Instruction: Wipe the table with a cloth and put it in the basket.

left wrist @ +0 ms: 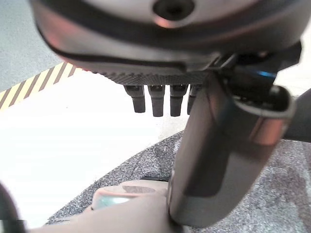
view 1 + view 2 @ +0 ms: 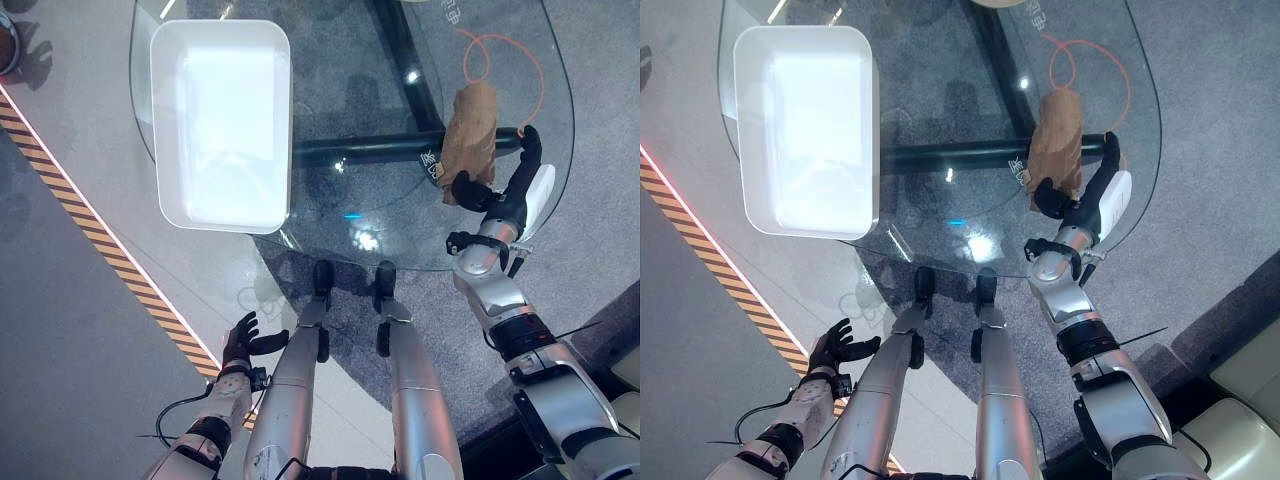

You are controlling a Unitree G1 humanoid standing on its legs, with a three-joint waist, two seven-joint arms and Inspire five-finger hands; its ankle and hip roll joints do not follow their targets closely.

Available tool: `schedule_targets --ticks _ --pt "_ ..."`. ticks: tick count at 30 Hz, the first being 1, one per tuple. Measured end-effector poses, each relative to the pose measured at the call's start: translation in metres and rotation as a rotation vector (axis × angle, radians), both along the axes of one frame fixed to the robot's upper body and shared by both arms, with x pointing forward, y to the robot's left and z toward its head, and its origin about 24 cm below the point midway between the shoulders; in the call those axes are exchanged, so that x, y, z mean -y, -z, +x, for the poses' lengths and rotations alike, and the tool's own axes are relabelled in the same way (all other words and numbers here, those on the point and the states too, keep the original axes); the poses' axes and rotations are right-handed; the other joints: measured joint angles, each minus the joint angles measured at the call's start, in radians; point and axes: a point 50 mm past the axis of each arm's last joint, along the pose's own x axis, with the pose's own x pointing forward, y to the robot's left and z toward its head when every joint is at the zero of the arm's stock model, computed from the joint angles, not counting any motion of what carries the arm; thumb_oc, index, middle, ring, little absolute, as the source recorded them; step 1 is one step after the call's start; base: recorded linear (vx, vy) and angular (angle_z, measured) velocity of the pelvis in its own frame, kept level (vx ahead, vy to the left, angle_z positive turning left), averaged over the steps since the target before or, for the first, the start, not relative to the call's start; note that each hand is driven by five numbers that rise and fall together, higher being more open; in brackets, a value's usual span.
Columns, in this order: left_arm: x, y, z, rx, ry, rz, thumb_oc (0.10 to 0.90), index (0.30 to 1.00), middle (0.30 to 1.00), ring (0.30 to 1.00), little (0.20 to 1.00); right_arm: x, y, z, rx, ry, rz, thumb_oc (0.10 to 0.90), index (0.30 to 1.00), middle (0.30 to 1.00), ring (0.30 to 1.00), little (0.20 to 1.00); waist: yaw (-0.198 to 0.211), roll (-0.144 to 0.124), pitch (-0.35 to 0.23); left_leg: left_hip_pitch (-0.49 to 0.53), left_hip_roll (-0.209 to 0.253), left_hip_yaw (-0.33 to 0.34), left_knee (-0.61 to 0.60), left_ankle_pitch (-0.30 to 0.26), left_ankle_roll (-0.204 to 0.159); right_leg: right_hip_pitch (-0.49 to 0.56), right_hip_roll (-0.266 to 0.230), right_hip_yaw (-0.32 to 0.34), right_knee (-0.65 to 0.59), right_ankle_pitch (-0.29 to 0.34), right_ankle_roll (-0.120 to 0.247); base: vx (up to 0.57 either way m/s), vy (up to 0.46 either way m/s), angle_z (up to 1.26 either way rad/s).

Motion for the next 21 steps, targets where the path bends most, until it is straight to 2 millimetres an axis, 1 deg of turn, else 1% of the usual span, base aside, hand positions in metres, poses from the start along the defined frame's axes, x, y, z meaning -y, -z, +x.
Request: schedule_targets --ticks 3,6,9,17,21 --pt "0.000 0.001 -0.001 -0.008 -0.010 -0.011 0.800 0.900 0.900 0.900 0.900 -0.001 -0.004 0.001 0.007 -0.005 0.014 0.800 0.900 0.900 0.900 0.900 0.001 0.000 0.000 -0.013 -0.003 -0.001 0.003 -0.004 -0.004 -0.014 -0.002 0.000 0.009 -0.002 0.001 0.00 0.000 0.00" --pt "-0.002 0.000 0.000 -0.006 -0.012 -0.009 0.800 0.900 0.900 0.900 0.900 -0.003 -0.016 0.005 0.037 -0.015 0.010 0.800 0.900 0.900 0.900 0.900 -0.001 0.000 0.000 -0.065 -0.006 -0.004 0.028 -0.003 -0.004 -0.064 -0.003 0.000 0.032 -0.004 0.001 0.02 0.002 0.02" --pt "-0.001 0.000 0.000 -0.006 -0.009 -0.008 0.800 0.900 0.900 0.900 0.900 -0.006 -0.021 0.007 0.035 -0.035 0.027 0.800 0.900 0.900 0.900 0.900 0.002 0.001 0.000 -0.095 -0.007 -0.011 0.045 -0.003 -0.004 -0.090 -0.002 0.000 0.045 -0.004 0.001 0.02 -0.004 0.05" --pt "-0.001 0.000 0.000 0.004 0.002 -0.004 0.800 0.900 0.900 0.900 0.900 -0.012 -0.024 0.010 0.017 -0.065 0.058 0.800 0.900 0.900 0.900 0.900 0.008 0.001 0.000 -0.125 -0.008 -0.014 0.058 -0.002 -0.006 -0.117 -0.003 0.000 0.055 -0.006 -0.007 0.00 0.000 0.01" --pt "-0.002 -0.001 0.001 0.009 0.003 0.001 0.800 0.900 0.900 0.900 0.900 -0.013 -0.034 0.013 0.019 -0.100 0.035 0.800 0.900 0.900 0.900 0.900 -0.002 0.001 0.000 -0.134 -0.009 -0.015 0.061 -0.002 -0.006 -0.126 -0.003 0.000 0.056 -0.005 -0.007 0.00 0.000 0.00"
